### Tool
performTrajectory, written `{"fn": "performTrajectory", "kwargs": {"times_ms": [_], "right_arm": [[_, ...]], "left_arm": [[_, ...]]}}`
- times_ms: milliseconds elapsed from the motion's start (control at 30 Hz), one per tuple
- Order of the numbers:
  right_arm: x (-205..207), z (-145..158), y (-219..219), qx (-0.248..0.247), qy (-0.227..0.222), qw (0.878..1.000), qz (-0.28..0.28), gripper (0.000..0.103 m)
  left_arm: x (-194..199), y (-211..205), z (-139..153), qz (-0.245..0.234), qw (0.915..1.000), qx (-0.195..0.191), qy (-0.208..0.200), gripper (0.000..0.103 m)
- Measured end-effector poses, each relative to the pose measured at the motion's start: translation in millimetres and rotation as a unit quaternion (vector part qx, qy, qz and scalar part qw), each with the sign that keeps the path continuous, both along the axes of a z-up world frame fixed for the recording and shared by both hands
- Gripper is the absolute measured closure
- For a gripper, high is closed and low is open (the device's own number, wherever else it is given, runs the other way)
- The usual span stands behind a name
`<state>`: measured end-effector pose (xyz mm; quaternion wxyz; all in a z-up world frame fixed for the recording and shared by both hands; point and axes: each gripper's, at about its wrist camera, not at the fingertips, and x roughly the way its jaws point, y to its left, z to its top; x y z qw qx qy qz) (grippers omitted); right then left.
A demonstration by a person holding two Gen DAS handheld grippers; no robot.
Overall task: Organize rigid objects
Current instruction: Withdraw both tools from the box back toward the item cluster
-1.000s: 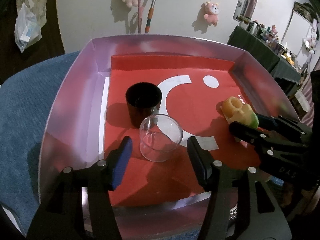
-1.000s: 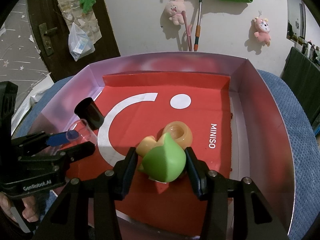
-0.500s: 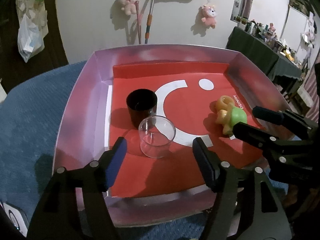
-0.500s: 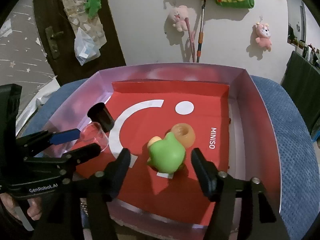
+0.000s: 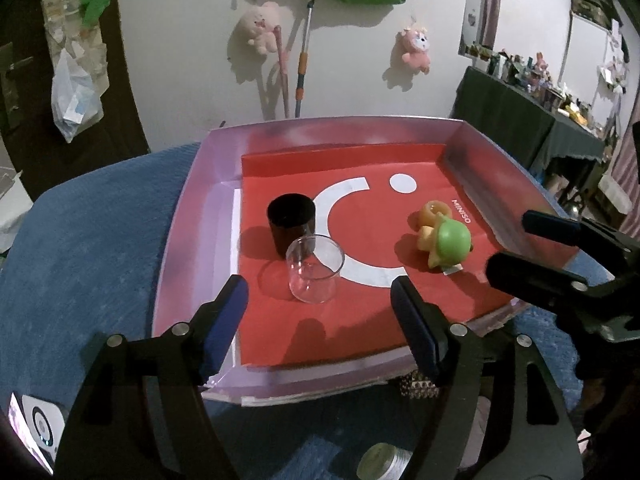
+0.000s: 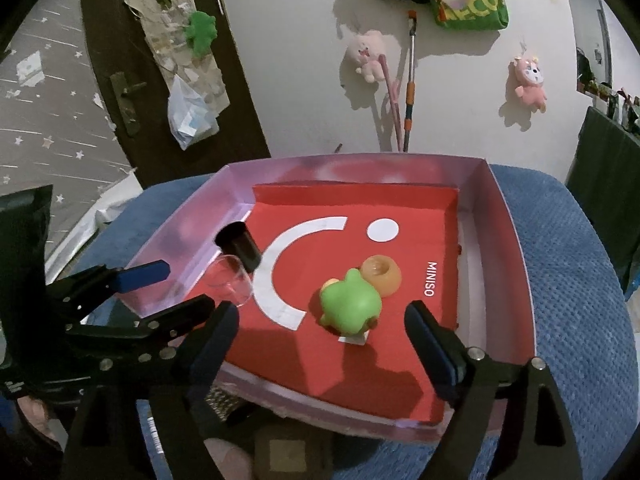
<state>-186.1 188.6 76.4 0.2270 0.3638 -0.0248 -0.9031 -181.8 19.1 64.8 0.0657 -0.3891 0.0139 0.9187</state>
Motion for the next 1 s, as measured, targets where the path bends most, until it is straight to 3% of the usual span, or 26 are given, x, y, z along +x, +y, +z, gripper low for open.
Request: {"fn": "performTrajectory", "kwargs": {"times_ms": [300,400,567,633,1000], "right_arm": [[21,14,3,-0.018,0.019,1.0,0.006,0.003],[27,15,5,-0.022,0.022,1.0,0.005,0.001],[36,15,9,-0.03,0.024,0.999,0.005,0.0],[40,15,9,-0.033,0.023,0.999,0.008,0.0],[70,13,9,-0.036,0.036,0.999,0.01,0.0]], "left_arm": [[14,-8,-2,0.014,0.9998,0.013,-0.003,0.029],[20,-11,-1,0.016,0.9997,0.019,0.0,0.014],[31,-11,2,0.018,0.9995,0.02,0.013,0.012],[36,-11,3,0.018,0.9995,0.023,0.016,0.005],[59,-8,7,0.014,0.9989,0.037,0.026,0.004]]}}
